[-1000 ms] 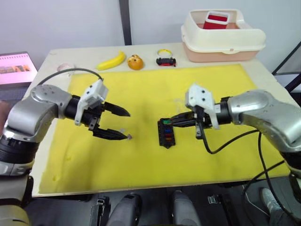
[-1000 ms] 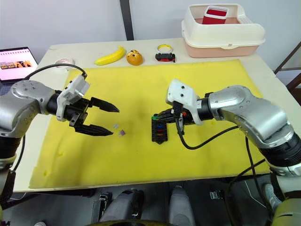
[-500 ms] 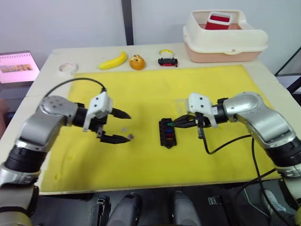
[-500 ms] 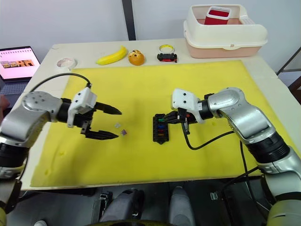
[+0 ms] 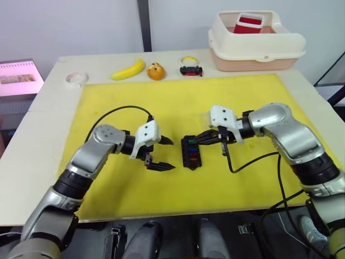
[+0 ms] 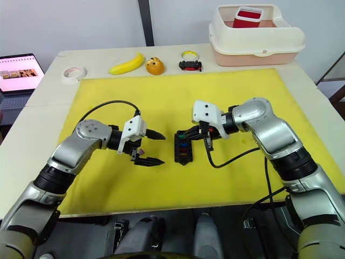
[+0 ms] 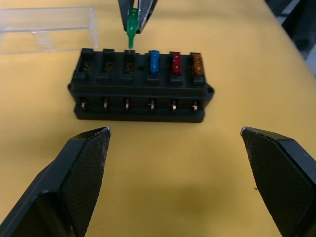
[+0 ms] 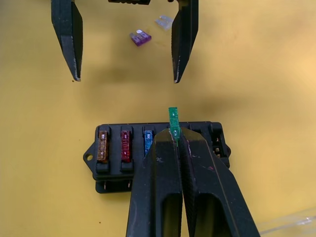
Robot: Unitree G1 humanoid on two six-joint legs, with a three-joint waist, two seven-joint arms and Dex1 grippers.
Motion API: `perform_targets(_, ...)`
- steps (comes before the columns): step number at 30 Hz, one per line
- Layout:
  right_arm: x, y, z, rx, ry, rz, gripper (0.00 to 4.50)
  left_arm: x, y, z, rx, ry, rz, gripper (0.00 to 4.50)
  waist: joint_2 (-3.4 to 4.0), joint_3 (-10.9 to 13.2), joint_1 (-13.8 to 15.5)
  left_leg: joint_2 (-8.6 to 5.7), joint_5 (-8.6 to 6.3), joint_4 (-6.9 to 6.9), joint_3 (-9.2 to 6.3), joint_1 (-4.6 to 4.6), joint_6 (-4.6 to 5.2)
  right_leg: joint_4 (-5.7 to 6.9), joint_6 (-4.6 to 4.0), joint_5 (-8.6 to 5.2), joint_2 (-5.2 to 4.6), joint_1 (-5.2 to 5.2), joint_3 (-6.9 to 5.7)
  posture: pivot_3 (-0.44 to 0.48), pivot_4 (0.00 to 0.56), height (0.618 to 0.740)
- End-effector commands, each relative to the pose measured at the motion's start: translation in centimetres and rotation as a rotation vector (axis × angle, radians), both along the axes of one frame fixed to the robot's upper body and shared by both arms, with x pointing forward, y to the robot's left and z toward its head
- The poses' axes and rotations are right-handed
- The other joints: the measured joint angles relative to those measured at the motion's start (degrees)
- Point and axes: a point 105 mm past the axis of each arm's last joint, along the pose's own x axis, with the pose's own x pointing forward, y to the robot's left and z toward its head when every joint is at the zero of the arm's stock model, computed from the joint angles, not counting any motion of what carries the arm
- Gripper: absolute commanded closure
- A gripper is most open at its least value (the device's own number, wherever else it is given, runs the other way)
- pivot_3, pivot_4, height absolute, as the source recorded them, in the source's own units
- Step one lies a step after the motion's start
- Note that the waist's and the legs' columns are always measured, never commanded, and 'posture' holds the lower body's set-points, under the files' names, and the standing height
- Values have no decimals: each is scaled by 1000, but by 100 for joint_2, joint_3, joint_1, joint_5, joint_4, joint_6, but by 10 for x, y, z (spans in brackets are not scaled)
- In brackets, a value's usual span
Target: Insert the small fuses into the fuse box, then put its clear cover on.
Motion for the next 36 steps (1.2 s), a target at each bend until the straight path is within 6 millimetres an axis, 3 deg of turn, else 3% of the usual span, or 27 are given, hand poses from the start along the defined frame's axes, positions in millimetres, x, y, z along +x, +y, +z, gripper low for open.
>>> perform_targets(1,2,4,8,4,-34,18,4500,2,-8,4,0,-54,-15,53,0,0,0,0,0,0,0,0,0,0,0,0,0,0,0,0,150,740)
perform_targets(36,6,1,-14,-1,15,2,4500,2,-16,5,-18,-61,-6,53,0,0,-4,-1,0,1,-1,0,0,0,0,1,0,0,0,0,150,740)
